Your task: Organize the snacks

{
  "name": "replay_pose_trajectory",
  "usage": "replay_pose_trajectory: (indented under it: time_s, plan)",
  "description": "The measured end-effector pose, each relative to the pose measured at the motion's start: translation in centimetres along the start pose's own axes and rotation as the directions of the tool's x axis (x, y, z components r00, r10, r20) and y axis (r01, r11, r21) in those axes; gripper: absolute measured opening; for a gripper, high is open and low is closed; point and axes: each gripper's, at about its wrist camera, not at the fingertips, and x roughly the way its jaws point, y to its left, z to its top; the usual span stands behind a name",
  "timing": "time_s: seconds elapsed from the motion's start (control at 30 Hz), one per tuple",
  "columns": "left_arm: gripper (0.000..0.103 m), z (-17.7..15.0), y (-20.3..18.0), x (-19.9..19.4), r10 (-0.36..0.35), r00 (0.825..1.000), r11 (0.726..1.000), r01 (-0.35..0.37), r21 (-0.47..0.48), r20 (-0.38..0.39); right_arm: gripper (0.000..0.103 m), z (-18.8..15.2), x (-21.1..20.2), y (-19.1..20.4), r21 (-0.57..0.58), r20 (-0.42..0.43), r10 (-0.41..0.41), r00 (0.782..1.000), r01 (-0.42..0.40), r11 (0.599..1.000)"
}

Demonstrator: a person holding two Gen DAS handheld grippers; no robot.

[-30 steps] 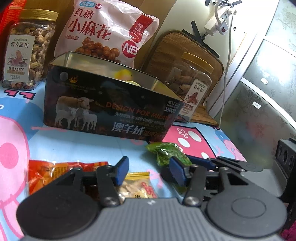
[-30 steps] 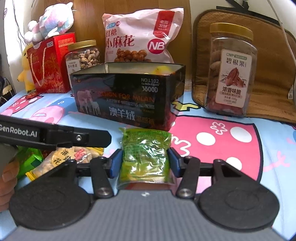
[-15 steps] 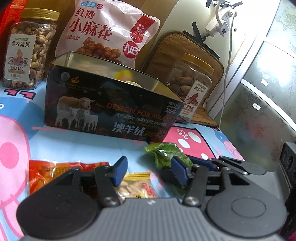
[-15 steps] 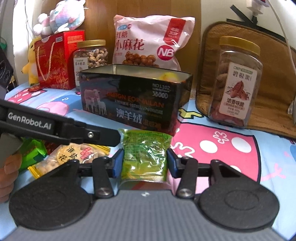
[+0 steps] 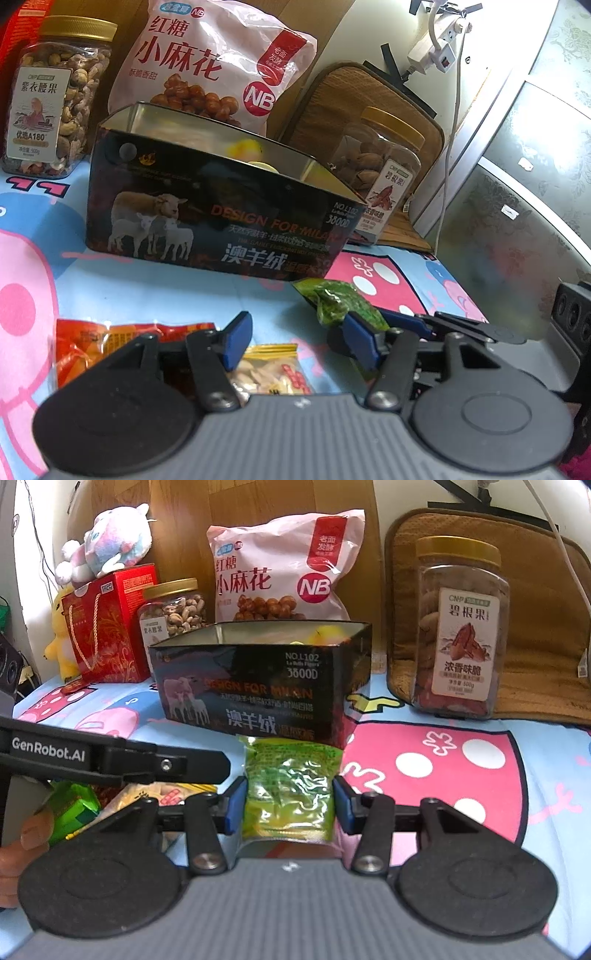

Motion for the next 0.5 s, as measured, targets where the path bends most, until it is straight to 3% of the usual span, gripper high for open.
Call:
replay_pose_trajectory:
  time_s: [0.5]
  plan:
    - [0.056, 0.02, 0.00, 0.01, -0.001, 1.000, 1.000, 0.001, 0.000, 0.000, 0.052, -0.02, 0.03, -0.07, -0.004, 0.001, 0.003, 1.000, -0.003, 1.000]
